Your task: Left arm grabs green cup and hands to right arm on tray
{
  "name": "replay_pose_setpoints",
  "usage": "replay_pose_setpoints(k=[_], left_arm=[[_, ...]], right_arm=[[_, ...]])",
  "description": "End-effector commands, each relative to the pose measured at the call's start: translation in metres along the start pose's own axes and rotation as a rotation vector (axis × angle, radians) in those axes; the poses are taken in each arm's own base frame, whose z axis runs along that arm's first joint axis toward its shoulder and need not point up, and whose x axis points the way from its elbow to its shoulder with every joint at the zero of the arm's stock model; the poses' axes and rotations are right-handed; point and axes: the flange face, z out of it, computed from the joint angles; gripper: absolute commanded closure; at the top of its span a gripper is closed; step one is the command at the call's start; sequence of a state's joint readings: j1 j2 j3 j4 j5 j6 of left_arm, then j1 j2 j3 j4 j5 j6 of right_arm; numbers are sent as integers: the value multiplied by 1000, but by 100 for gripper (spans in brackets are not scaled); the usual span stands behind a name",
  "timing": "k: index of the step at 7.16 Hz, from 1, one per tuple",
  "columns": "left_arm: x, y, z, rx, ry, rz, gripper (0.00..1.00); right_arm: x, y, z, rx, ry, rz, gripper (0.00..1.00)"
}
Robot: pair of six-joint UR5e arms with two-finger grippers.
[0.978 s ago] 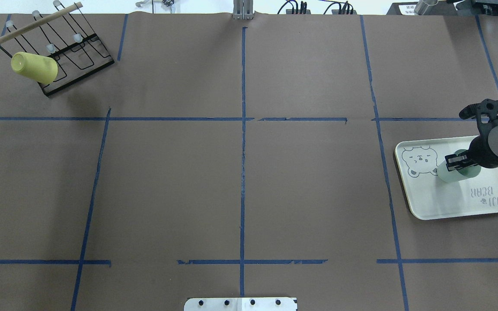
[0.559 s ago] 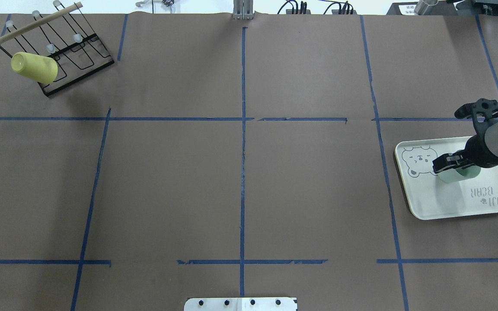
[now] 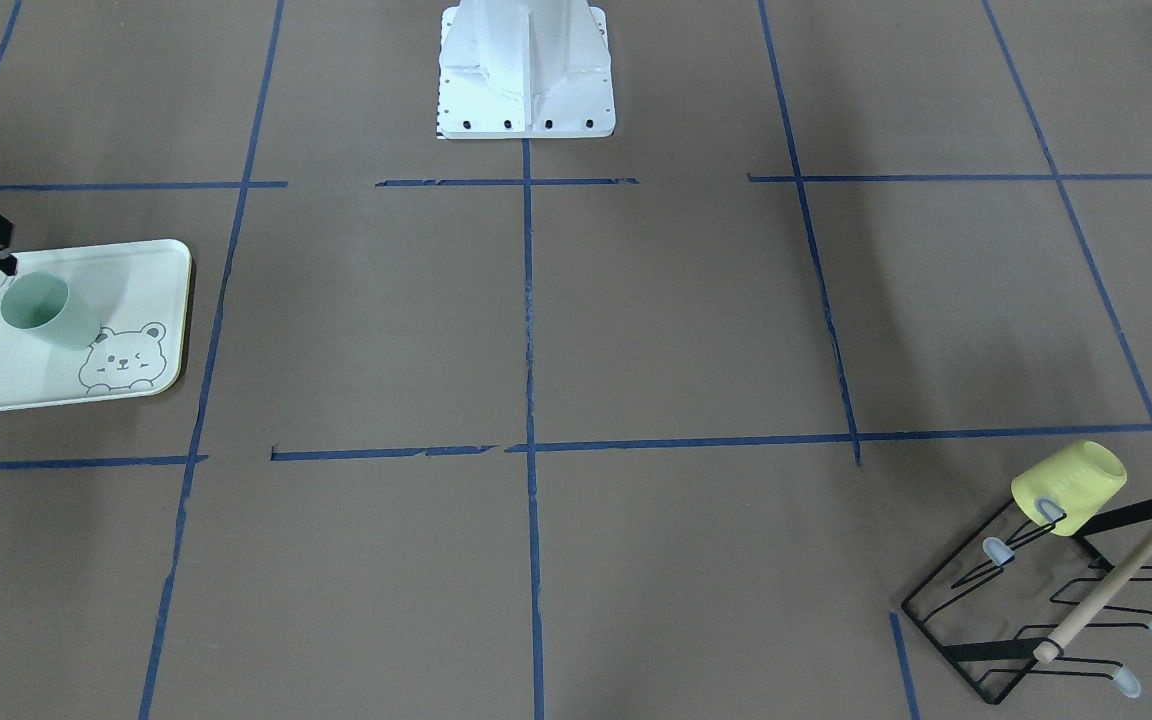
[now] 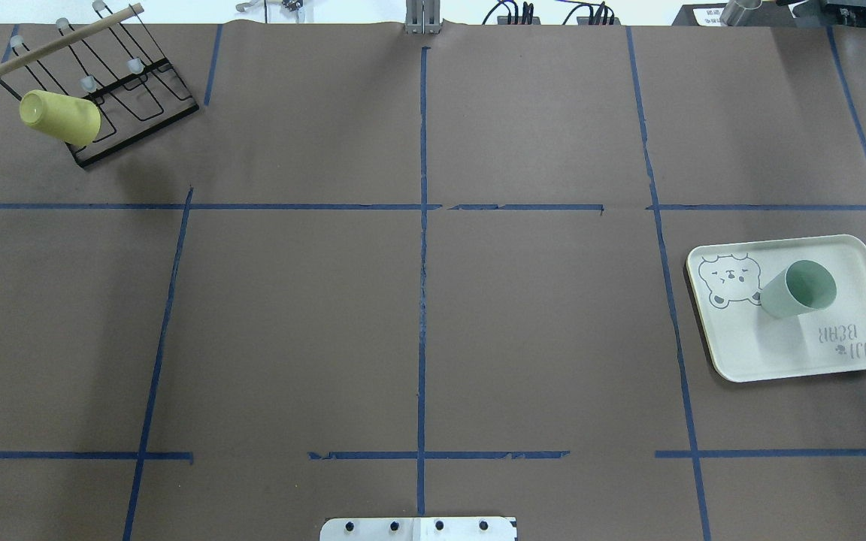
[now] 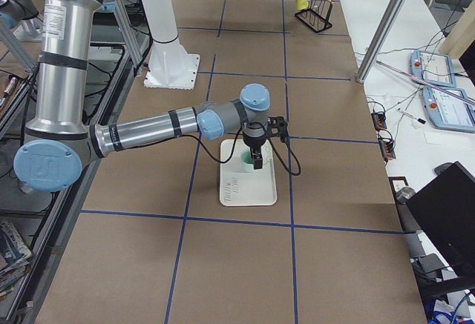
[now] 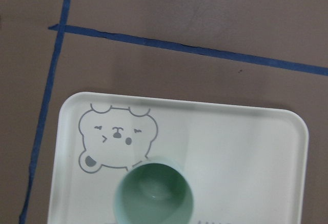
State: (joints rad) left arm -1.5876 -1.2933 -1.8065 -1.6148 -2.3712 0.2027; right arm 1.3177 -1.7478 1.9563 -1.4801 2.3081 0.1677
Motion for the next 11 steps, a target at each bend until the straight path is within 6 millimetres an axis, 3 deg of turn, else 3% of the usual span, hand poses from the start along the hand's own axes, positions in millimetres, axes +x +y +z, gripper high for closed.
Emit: replay_pose_setpoints(k=[1,3,11], left_arm=[[-3,4,4,-13,8,-15,0],[-4,3,5,-6,6,2,0],[3,-2,-4,11,-10,23,0]], right_arm=[[79,48,-28,-69,21,20,0],[89,63,-17,-98,17,90,0],[86,60,-20,-89,15,88,0]])
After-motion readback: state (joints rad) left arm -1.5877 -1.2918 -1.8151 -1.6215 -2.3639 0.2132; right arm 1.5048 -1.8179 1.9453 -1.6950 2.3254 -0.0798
